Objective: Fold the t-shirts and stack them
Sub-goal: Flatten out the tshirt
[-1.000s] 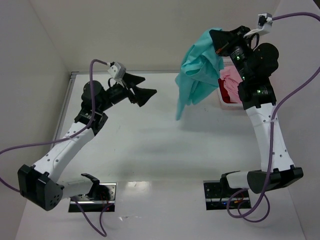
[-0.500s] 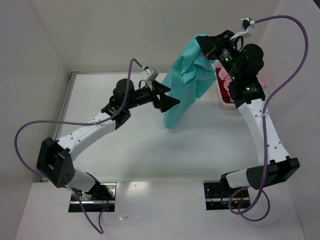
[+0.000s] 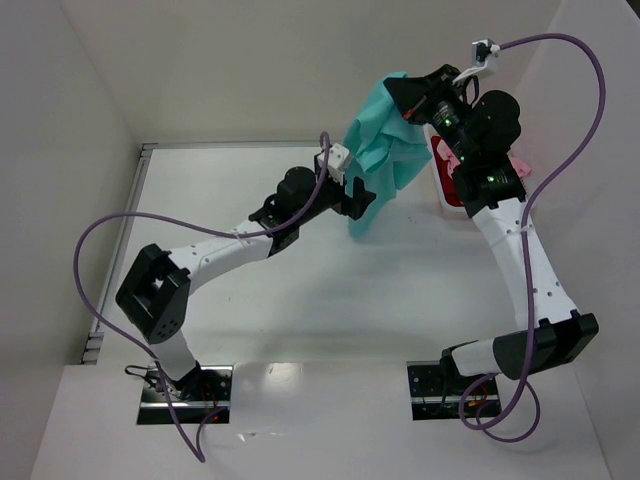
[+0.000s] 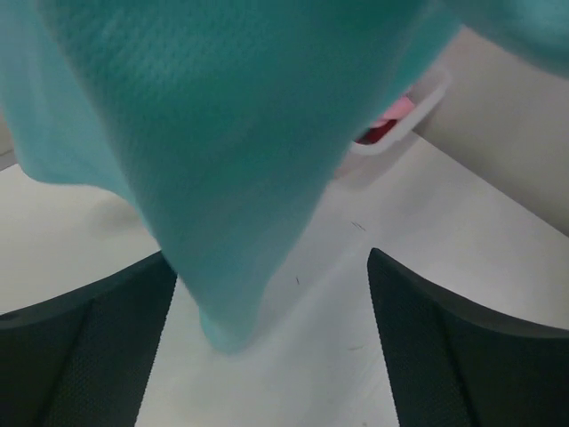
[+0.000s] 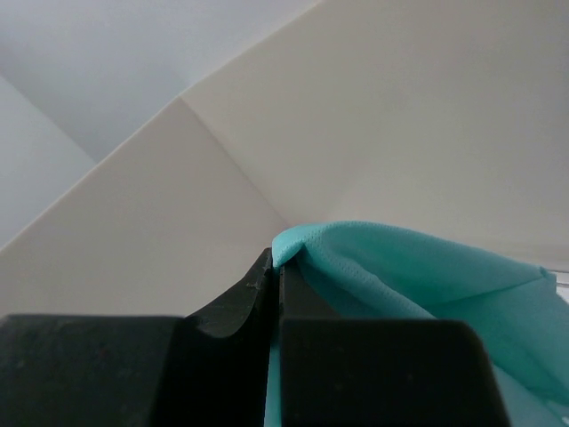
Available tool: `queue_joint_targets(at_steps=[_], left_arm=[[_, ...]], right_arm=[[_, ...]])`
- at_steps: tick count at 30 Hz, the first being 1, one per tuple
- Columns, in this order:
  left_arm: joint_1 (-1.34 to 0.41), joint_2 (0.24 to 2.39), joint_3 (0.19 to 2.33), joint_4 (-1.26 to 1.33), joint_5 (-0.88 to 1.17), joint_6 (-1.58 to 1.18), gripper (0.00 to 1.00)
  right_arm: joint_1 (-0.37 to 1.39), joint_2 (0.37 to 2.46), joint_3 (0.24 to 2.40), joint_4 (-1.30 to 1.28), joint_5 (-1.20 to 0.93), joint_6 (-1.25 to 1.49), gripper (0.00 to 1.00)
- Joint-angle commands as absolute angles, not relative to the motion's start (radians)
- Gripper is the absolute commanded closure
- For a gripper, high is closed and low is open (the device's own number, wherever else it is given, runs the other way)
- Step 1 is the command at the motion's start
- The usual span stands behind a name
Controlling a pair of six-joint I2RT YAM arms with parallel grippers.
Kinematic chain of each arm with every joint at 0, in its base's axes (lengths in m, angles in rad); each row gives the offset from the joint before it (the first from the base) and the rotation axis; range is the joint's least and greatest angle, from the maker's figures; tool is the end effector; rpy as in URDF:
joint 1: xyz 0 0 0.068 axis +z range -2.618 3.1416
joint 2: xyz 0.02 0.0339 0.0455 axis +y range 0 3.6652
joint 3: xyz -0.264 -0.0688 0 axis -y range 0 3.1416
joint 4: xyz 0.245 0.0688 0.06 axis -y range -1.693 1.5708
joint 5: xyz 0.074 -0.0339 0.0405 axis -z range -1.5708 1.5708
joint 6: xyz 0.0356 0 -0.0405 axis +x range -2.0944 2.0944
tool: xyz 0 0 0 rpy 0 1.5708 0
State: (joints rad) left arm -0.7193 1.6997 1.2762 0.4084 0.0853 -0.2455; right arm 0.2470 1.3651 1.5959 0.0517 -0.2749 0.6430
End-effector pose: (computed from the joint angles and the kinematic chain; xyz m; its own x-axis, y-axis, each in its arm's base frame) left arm 0.3075 -0.2733 0.3277 -0.1861 -0.1589 -0.9696 0.6962 0.6750 -0.2443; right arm 0.2835 0.0815 0.5166 -0.0763 0.5759 -0.8139 -0.5527 0.6550 0.5153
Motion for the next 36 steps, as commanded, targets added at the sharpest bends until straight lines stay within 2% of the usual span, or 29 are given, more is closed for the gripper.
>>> queue_joint_targets(at_steps=[1,3,4,7,8,10,17,22,30,32,36], left_arm=[[-0.719,1.729,1.310,0.572,-0.020,-0.215,0.09],[-0.719,1.744,1.310,0.592,-0.020,-0.215,0.18],[-0.719,1.756,1.322,0.592,-0.020,-0.215,0.37],[-0.719,1.737,1.312,0.592,-0.029,-0.224,0.70],[-0.719,1.721,1.301,0.592,-0.041,-0.224,0.87],[-0.719,1.659,1.272,0.562,-0.101,-0.224,0.98],[-0.687,1.396,1.183,0.430,-0.265,-0.146,1.00],[-0.664,1.218,1.157,0.410,-0.207,-0.008,0.98],[-0.664,1.172,1.199,0.298,-0.279,0.212,0.95],[-0.664,1.172,1.200,0.282,-0.326,0.221,0.94],[-0.655,1.161,1.170,0.291,-0.371,0.221,0.81]], right_arm=[[0.259,1.324,1.591,0.124,-0.288,0.643,0.99],[0.259,1.304,1.591,0.124,-0.275,0.643,0.99],[0.259,1.304,1.591,0.124,-0.262,0.631,0.97],[0.259,1.295,1.591,0.089,-0.224,0.606,0.97],[0.259,1.295,1.591,0.080,-0.184,0.594,0.96],[0.259,1.272,1.577,0.058,-0.132,0.594,0.95],[0.259,1.226,1.499,0.031,0.113,0.566,0.94],[0.221,1.215,1.430,0.055,0.124,0.567,0.89],[0.212,1.197,1.355,0.094,0.189,0.531,0.88],[0.212,1.197,1.355,0.094,0.199,0.531,0.88],[0.201,1.197,1.387,0.094,0.209,0.520,0.94]])
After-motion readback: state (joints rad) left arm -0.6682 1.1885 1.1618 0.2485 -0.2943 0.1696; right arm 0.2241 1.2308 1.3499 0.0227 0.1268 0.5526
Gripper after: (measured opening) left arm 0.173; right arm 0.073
